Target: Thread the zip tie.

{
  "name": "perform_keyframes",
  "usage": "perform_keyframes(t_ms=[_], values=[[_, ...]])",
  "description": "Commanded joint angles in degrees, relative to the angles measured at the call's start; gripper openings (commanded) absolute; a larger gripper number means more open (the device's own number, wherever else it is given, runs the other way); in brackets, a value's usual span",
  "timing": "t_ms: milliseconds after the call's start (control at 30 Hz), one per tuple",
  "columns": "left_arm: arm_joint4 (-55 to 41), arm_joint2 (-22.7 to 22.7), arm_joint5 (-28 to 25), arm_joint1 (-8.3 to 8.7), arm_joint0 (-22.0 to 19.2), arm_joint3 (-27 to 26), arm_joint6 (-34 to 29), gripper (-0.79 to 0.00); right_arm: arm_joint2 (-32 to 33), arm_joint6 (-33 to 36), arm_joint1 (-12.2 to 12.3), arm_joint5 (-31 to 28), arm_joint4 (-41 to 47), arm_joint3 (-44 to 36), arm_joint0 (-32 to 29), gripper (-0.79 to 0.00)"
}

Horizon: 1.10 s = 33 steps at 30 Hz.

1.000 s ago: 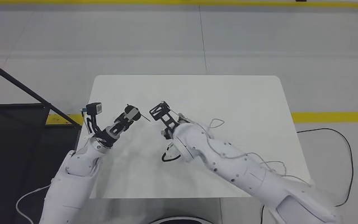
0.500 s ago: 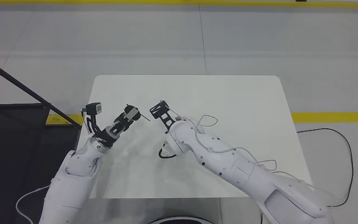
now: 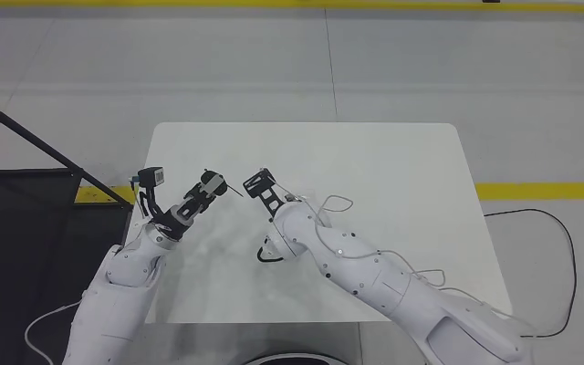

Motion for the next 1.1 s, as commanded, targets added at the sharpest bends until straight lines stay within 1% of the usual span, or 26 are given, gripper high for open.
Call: perform_keyframes(t_ms=[0,133,300,433,567,933,1000,1067], values=[[0.0,0.0,0.0,0.01,0.0,0.1,0.0,-0.785,0.4,0.3,-0.1,-0.4,-0.5,0.0,-0.3,-0.449],[-0.2,0.2,-0.1,0.04,-0.2,0.2,-0.2,-0.785,1.4,0.8,-0.5,-1.0,-1.4,0.2,-0.8,-0.465],[-0.4,0.2,-0.1,0.06,-0.2,0.3,0.0,-0.785,2.4,1.3,-1.0,-2.1,-2.4,0.5,-1.3,-0.514],[-0.5,0.2,0.0,0.08,-0.3,0.3,0.0,-0.785,3.1,1.5,-1.3,-2.8,-3.3,0.6,-1.9,-0.573],[-0.8,0.3,0.3,0.09,-0.4,0.6,0.0,-0.785,4.0,1.7,-1.6,-3.3,-4.5,0.2,-2.6,-0.662],[-0.7,0.8,0.8,0.09,-1.0,0.9,-0.2,-0.785,6.6,2.7,-1.6,-3.1,-10.0,-3.7,-5.8,-0.686],[-0.6,0.9,0.8,0.09,-1.2,1.0,-0.3,-0.785,7.2,2.7,-1.5,-3.1,-11.2,-5.1,-6.8,-0.708],[-0.5,1.1,0.9,0.07,-1.3,0.9,-0.3,-0.785,8.0,2.7,-1.3,-3.0,-12.7,-6.7,-7.9,-0.76]])
